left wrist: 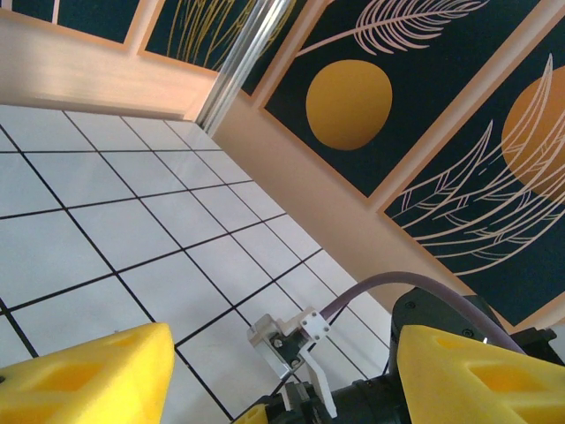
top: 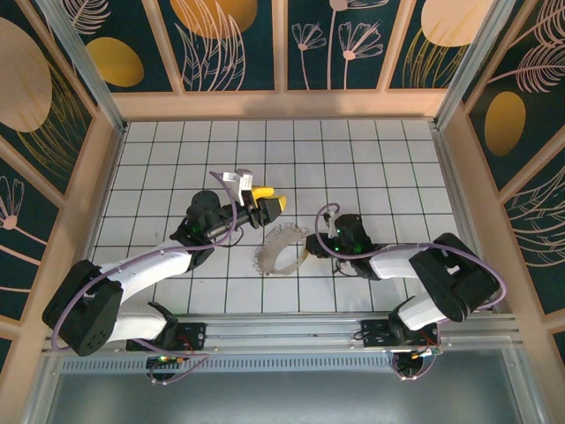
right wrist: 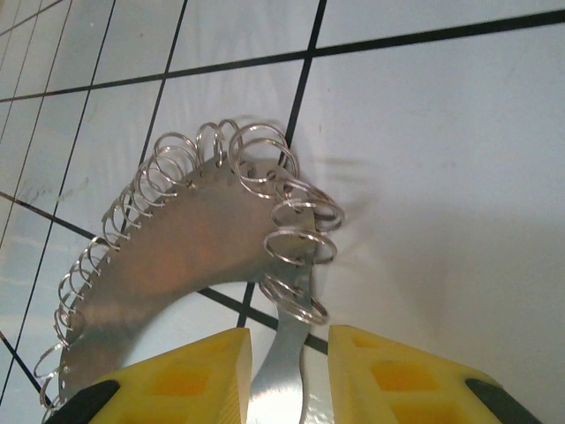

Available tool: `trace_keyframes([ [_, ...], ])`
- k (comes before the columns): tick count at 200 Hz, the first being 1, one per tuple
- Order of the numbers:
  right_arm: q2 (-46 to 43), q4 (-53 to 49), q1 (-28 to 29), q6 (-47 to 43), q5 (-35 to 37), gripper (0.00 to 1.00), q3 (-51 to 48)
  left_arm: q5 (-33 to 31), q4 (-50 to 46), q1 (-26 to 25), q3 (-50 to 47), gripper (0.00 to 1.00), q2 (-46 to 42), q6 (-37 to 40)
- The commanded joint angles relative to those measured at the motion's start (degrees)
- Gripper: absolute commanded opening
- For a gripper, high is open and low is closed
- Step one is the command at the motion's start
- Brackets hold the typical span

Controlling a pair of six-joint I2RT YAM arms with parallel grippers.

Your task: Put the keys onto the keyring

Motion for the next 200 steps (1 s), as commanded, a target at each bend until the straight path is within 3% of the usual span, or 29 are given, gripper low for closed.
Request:
trace_keyframes([
  [1, 1.53, -0.24, 0.46, -1.53, 1.14, 0.29, 1.59, 1.08, 1.37, -0.09, 0.72, 0.68, 0.33, 0.71],
  [139, 2.30, -0.16, 0.47, -2.25, 0.70, 0.18, 2.34, 1.14, 1.58, -0.10, 0.85, 0.68, 1.10, 0.98],
  [200, 2.83, -0.07, 0.42, -2.61, 0.44, 0.24, 3.11, 1.29, 1.67, -0.11, 0.98, 0.68, 1.33, 0.89],
])
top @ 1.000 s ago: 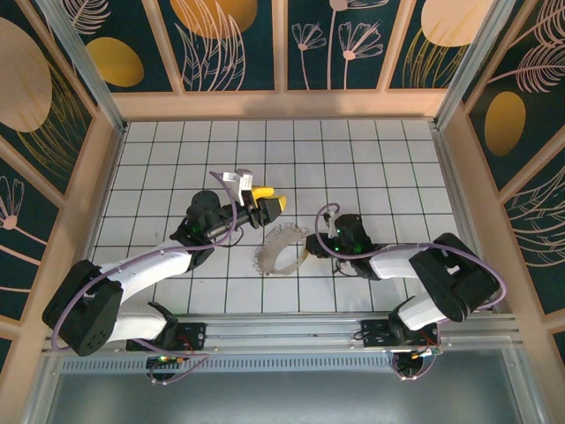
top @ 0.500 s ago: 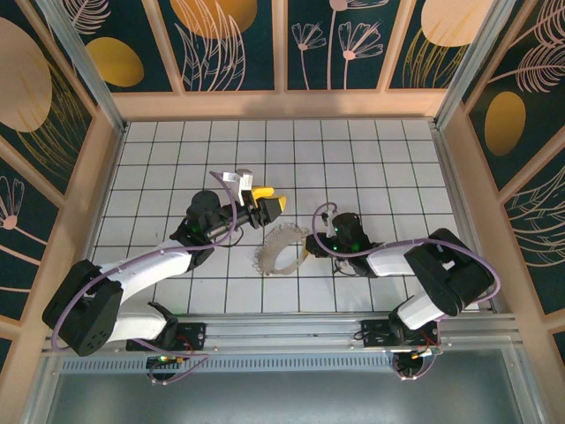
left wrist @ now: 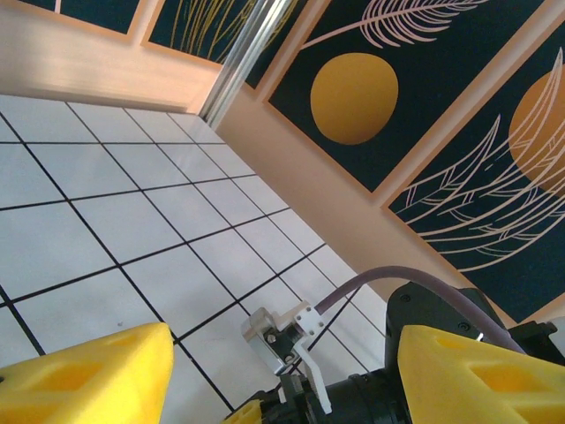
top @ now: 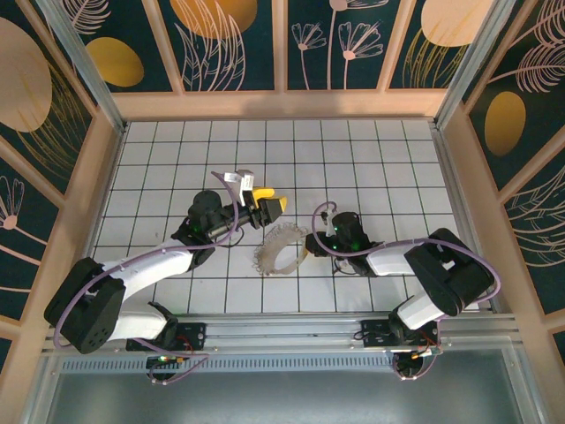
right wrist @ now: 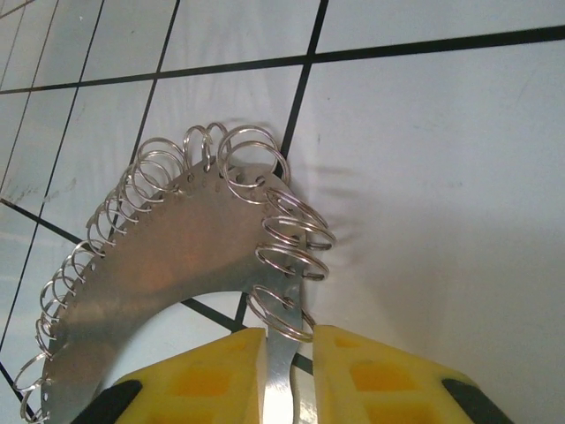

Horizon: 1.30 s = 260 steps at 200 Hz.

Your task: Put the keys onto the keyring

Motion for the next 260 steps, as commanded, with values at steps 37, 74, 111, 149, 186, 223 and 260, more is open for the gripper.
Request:
trace_keyframes([
  [37, 1.08, 0.11, 0.43, -1.18, 0.34, 0.24, 1.93, 1.39, 1.67, -0.06, 1.05, 0.69, 0.43, 0.81],
  [74, 1.25, 0.51, 0.47, -1.20, -0.09, 0.22, 2.02, 1.46, 1.83, -0.11, 1.03, 0.69, 0.64, 0.71],
  [111, 1.64, 1.20, 0.47, -1.35, -0.50, 0.19, 2.19, 1.48, 2.09, -0.08, 0.85, 0.69, 0.72, 0.63],
  [149, 2.49, 1.88, 0.89, -2.14, -0.35, 0.22, 2.39, 1.61, 2.28, -0.08, 0.78, 0.69, 0.73, 0.49],
  [186, 2.30, 2.37, 1.60, -3.63, 1.61, 0.21, 2.16, 1.65, 2.20, -0.11, 0.76, 0.69, 0.78, 0.54],
  [223, 2.05, 1.43, 3.31, -6.56, 5.50, 0.21, 2.62, 1.74, 2.52, 0.00, 0.86, 0.69, 1.13, 0.28],
  [260, 2.83, 0.96, 3.89, -7.96, 7.79, 0.21, 3.16, 1.92, 3.07, -0.11, 1.03, 0.69, 1.66, -0.04],
])
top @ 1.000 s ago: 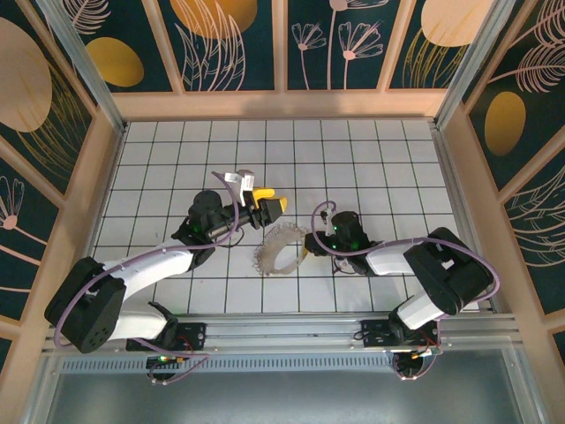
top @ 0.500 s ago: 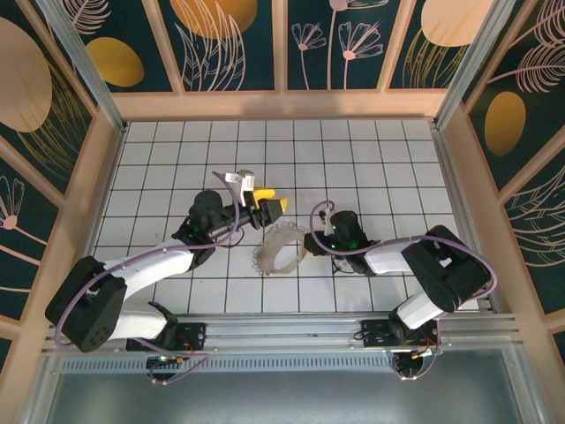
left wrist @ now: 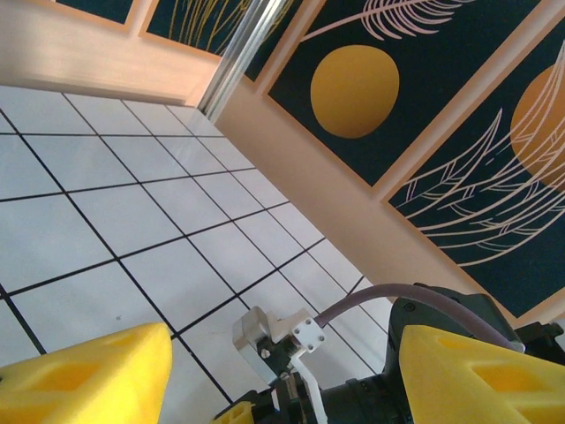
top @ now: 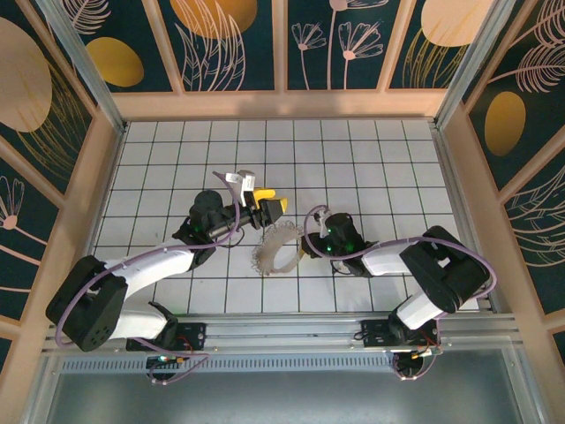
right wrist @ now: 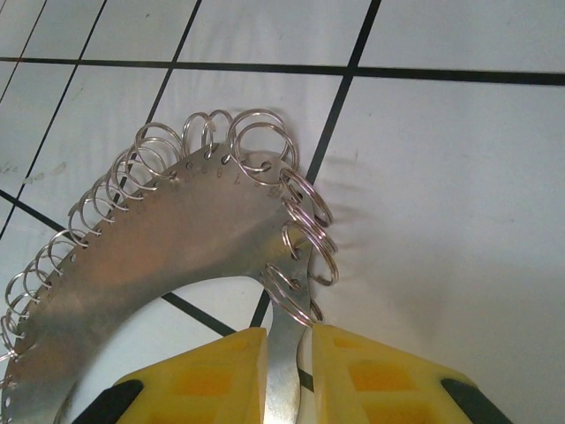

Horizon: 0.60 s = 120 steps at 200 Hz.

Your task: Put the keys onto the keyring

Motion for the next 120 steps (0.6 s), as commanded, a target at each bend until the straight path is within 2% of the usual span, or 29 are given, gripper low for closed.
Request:
trace_keyframes([
  [1, 1.17, 0.48, 0.46, -2.30, 3.01, 0.21, 1.59, 1.35, 2.88, -0.13, 1.02, 0.69, 0.72, -0.04],
  [120, 2.92, 2.34, 0.77, -2.79, 1.92, 0.20, 2.88, 1.34, 3.12, -0.02, 1.25, 0.69, 1.65, -0.05],
])
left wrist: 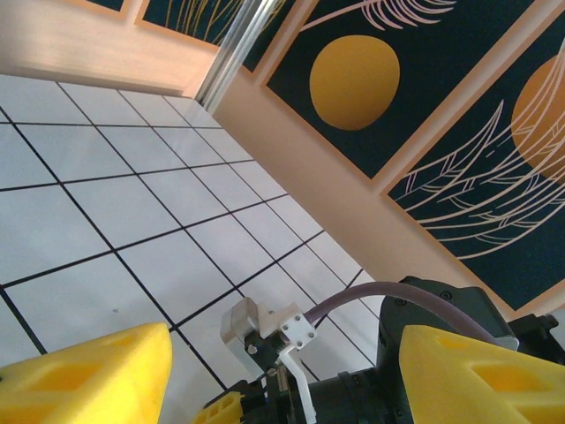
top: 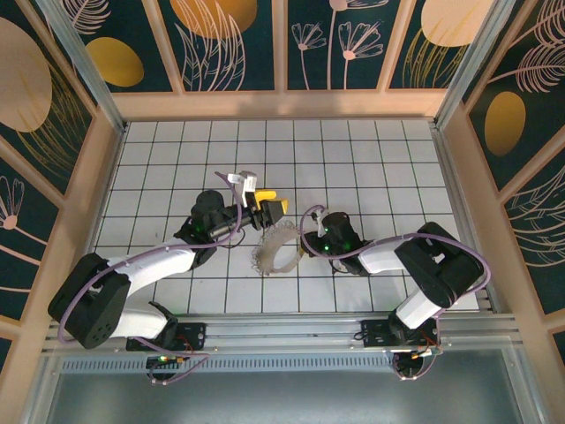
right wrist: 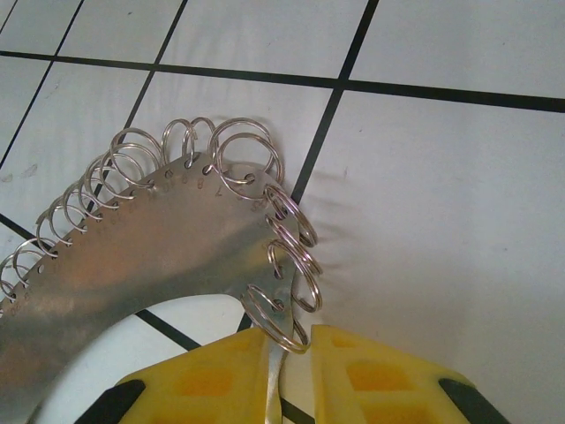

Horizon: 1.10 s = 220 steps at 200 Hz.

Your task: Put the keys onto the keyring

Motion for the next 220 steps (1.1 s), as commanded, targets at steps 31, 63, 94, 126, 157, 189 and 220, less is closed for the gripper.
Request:
trace_keyframes([
  [31, 0.55, 1.85, 0.40, -1.08, 0.02, 0.14, 1.82, 0.63, 2.94, -0.11, 1.35, 0.69, 0.87, -0.06],
  [63, -0.27, 1.06, 0.40, -1.41, -0.08, 0.00, 1.73, 0.60, 2.87, -0.13, 1.29, 0.69, 0.99, -0.08],
  [94, -2.07, 0.22, 0.39, -2.11, -0.32, 0.00, 1.73, 0.43, 2.70, -0.07, 1.27, 0.69, 0.71, 0.05],
  [126, -4.51, 0.35, 0.40, -2.48, -1.93, 0.00, 1.38, 0.46, 2.68, -0.06, 1.21, 0.69, 0.75, 0.03],
  [157, -7.41, 1.33, 0.38, -2.10, -4.08, 0.00, 0.15, 0.44, 2.53, -0.07, 1.29, 0.69, 0.63, 0.14],
  [189, -9.64, 2.74, 0.22, -1.71, -5.17, 0.00, -1.19, 0.36, 2.51, -0.05, 1.11, 0.69, 0.60, 0.14],
  [220, -11.43, 3.95, -0.28, -1.09, -6.42, 0.00, -2.09, -0.94, 1.28, -0.08, 0.95, 0.68, 0.16, 0.38],
])
